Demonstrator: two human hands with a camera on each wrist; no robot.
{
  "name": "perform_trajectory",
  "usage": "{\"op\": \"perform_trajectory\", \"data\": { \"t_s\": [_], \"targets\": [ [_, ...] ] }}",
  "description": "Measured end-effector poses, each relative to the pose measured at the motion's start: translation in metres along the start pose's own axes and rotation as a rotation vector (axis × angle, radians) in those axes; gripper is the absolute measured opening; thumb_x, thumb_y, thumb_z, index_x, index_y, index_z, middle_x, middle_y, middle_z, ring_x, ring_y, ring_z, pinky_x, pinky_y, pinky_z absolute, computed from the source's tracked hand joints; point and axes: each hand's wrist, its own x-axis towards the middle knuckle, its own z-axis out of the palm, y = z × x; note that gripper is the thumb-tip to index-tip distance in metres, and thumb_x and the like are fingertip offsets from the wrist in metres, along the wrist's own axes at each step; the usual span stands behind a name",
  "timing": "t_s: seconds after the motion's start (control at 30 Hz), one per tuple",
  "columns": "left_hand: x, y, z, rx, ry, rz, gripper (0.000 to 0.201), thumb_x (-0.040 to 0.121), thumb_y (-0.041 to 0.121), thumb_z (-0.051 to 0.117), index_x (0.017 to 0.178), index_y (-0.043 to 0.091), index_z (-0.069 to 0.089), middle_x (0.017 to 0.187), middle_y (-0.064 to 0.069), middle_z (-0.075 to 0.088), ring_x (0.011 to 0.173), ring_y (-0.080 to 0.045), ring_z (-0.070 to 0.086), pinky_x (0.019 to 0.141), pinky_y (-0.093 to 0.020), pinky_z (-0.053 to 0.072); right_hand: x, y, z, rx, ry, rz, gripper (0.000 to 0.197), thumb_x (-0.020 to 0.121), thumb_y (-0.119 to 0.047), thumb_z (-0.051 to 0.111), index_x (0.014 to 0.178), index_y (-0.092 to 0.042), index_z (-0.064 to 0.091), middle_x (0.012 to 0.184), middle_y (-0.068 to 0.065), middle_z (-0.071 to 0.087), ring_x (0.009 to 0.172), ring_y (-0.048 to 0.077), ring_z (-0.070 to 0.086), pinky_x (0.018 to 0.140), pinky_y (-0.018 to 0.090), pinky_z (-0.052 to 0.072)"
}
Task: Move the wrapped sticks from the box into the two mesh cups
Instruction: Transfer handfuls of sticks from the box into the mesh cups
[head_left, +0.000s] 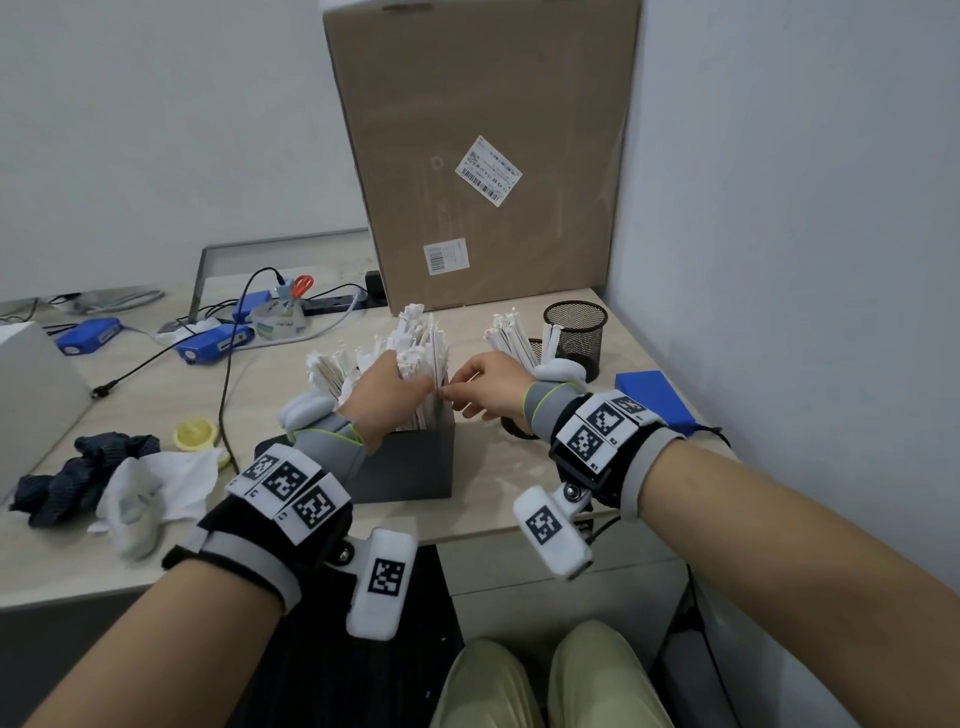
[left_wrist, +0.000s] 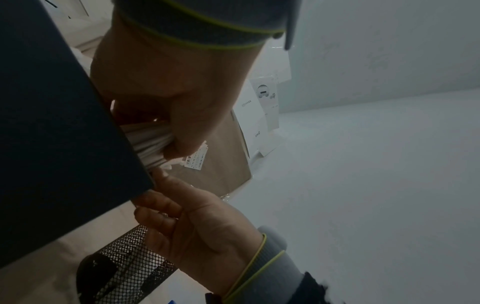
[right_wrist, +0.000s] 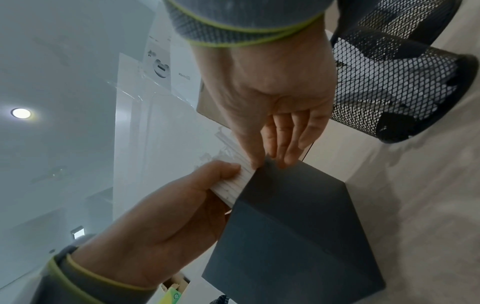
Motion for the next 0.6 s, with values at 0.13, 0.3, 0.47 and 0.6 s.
{"op": "perform_trajectory", "data": {
  "t_s": [0.13, 0.3, 0.47, 0.6],
  "targets": [
    [0.004, -0.003, -0.003, -0.112, 0.035, -0.055, 0.018, 0.093, 0.021, 0.050, 0.103, 0.011, 0.040, 0.079, 0.000, 0.044, 0.077, -0.018, 0.046, 0.057, -0.027, 0.035, 0.003, -0.003, 0.003, -0.072, 0.088, -0.076, 0.024, 0.078, -0.022, 0.076, 0.092, -0.016, 0.057, 0.072, -0.001, 0.062, 0.061, 0.013, 0.059, 0.049, 0.019, 0.039],
    [0.000, -0.004, -0.008, -0.270, -0.076, 0.009, 0.024, 0.089, 0.013, 0.055, 0.113, 0.016, 0.056, 0.109, -0.008, 0.066, 0.102, -0.025, 0.062, 0.091, -0.042, 0.051, 0.003, -0.005, 0.010, -0.195, 0.134, -0.210, 0.016, 0.076, -0.017, 0.074, 0.079, -0.022, 0.059, 0.068, -0.005, 0.059, 0.070, 0.018, 0.060, 0.068, 0.028, 0.046],
    [-0.003, -0.002, -0.011, -0.338, -0.098, 0.056, 0.020, 0.091, 0.010, 0.058, 0.107, 0.021, 0.061, 0.093, 0.001, 0.067, 0.085, -0.014, 0.062, 0.069, -0.025, 0.047, 0.005, -0.005, 0.011, -0.148, 0.154, -0.213, 0.025, 0.078, -0.022, 0.073, 0.061, -0.028, 0.056, 0.061, -0.009, 0.057, 0.068, 0.016, 0.058, 0.075, 0.032, 0.051],
    [-0.006, -0.003, -0.011, -0.339, -0.117, 0.091, 0.019, 0.090, 0.012, 0.060, 0.106, 0.021, 0.062, 0.105, -0.002, 0.067, 0.099, -0.016, 0.062, 0.084, -0.028, 0.050, 0.004, -0.007, 0.011, -0.137, 0.182, -0.242, 0.030, 0.079, -0.017, 0.070, 0.055, -0.028, 0.055, 0.056, -0.011, 0.055, 0.067, 0.015, 0.056, 0.073, 0.032, 0.050]
  ]
}}
